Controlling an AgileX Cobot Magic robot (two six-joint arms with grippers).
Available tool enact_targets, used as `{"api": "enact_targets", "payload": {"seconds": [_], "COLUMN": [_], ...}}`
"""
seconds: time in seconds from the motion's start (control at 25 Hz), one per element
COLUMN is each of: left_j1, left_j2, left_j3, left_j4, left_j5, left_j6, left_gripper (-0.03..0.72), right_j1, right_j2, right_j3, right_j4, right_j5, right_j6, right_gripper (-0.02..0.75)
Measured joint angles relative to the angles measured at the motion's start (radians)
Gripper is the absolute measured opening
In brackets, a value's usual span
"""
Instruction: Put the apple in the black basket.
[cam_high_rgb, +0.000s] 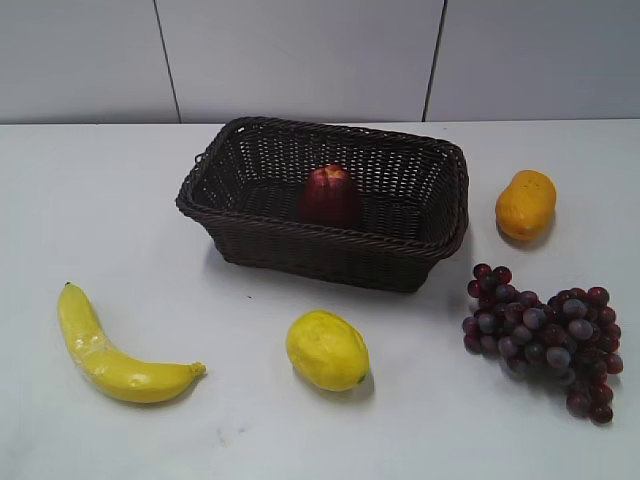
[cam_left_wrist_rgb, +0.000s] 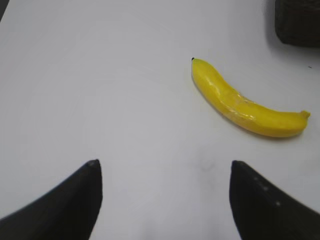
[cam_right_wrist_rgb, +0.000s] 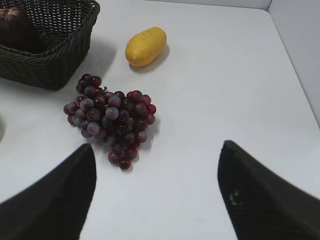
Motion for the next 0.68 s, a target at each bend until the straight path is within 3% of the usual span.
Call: {"api": "enact_targets", "payload": {"seconds": [0.32, 0.68], "left_j1": [0.001, 0.001], "left_j2": [-0.165, -0.172], "left_j3": [0.0, 0.0], "left_j4": [-0.002, -0.005], "left_j5": [0.001, 0.001], "left_j6": [0.0, 0.0], "left_gripper": [0.59, 0.59], "right_j1": [0.0, 0.0], "right_j2": [0.0, 0.0], "right_j3": [0.0, 0.0], "right_j4": [0.0, 0.0], "right_j5": [0.0, 0.0], "right_j6": [0.0, 0.0], "right_gripper": [0.571, 0.571]}}
